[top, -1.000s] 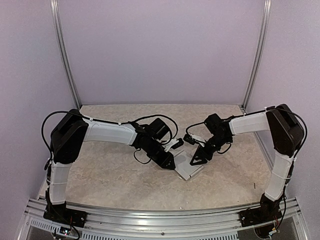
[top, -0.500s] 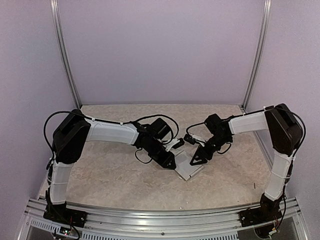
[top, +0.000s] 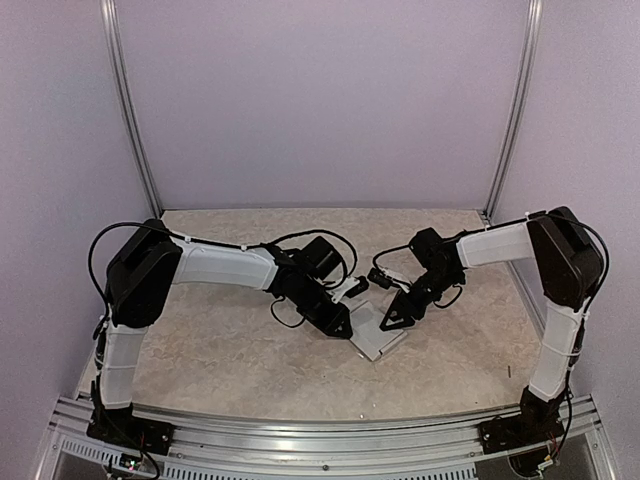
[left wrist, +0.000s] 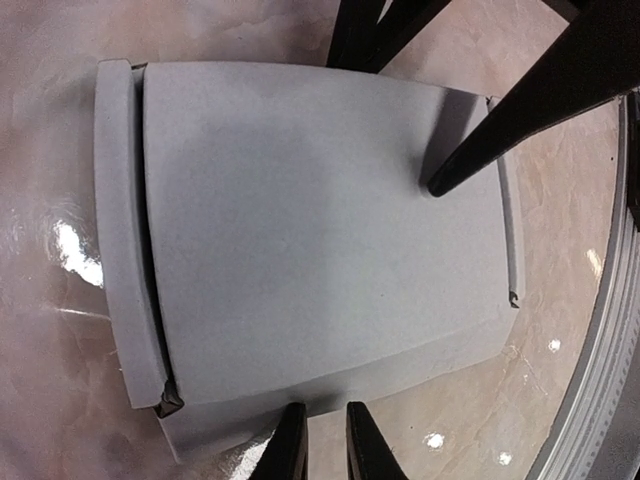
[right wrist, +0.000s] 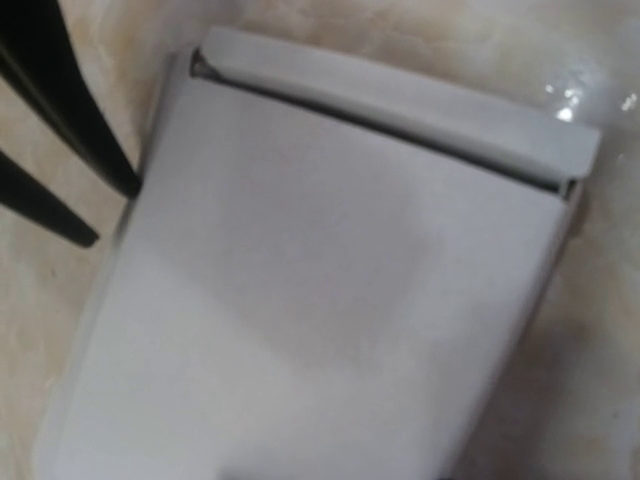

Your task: Fold the paper box

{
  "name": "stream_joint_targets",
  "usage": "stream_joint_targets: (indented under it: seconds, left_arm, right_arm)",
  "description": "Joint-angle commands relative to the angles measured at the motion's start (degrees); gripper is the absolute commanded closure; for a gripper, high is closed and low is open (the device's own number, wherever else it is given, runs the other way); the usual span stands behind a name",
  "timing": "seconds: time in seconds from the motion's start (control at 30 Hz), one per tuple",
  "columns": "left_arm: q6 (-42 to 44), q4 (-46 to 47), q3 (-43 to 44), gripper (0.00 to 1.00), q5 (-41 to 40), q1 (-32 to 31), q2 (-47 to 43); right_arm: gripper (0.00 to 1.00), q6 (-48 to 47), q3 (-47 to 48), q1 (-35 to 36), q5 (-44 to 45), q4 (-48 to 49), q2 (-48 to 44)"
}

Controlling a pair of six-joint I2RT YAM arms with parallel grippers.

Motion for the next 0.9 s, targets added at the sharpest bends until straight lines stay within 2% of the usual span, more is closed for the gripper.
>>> stream_joint_targets:
  seconds: [0.0,0.27,0.6,0.87]
  left_arm:
    - [-0.1,5.6,-1.2,0.85,-4.7,-1.5,1.3]
    - [0.3,6.1,-3.4,0.85,-7.1,-5.5,-5.7]
    - [2.0,3.5,-0.6,0.88,-5.3,-10.0,-3.9]
    - [1.6,0.2,0.9,0.91,-4.4,-11.0,-3.3]
  right_arm:
    - [0.55,-1.3,-2.3,0.8,6.5,-1.8,5.5]
    - [0.55,-1.2,-2.2,0.3,6.5,-1.8,5.2]
    - [0.55,-1.2,-2.2,0.2,6.6,-1.7,5.3]
    - [0.55,-1.2,-2.1,0.2,6.7,-1.7,5.3]
